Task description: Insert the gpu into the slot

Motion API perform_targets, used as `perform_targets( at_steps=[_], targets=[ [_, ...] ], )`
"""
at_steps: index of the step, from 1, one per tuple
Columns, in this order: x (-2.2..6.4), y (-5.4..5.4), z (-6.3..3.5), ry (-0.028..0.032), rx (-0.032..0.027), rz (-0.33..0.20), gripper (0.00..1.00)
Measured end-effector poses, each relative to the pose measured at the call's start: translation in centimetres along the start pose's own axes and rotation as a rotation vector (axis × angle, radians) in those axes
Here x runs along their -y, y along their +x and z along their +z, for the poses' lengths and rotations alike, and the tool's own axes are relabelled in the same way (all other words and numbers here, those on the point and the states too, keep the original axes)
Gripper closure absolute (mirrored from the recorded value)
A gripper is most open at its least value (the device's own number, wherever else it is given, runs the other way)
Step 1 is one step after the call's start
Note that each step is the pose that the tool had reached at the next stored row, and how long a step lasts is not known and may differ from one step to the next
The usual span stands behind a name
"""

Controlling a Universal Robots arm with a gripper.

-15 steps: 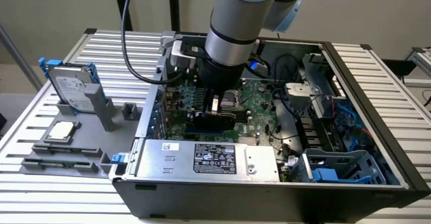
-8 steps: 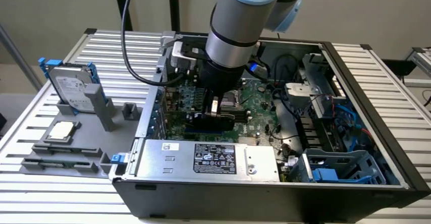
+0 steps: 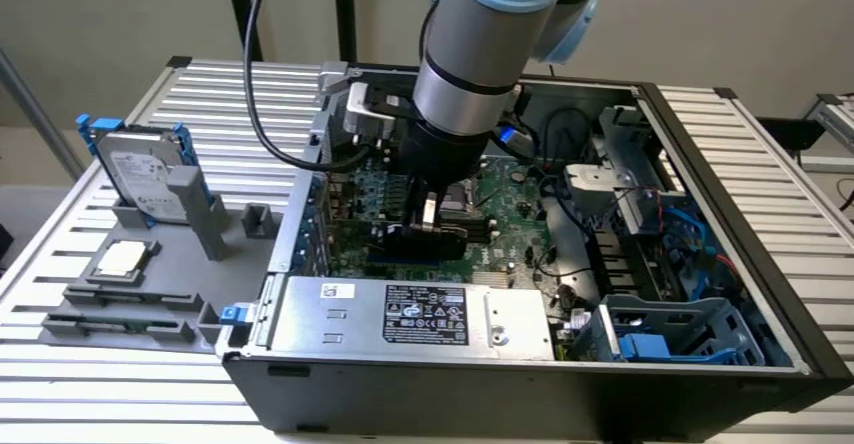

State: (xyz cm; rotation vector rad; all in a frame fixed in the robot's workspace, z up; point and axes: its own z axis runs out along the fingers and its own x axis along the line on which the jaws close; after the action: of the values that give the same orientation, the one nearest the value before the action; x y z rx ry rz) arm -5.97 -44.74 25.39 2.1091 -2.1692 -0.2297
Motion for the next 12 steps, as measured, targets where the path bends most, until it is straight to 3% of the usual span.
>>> perform_targets(
  at_steps=[12],
  targets=[
    [0.17, 0.04, 0.92, -0.0027, -0.0002, 0.000, 0.74]
  ],
)
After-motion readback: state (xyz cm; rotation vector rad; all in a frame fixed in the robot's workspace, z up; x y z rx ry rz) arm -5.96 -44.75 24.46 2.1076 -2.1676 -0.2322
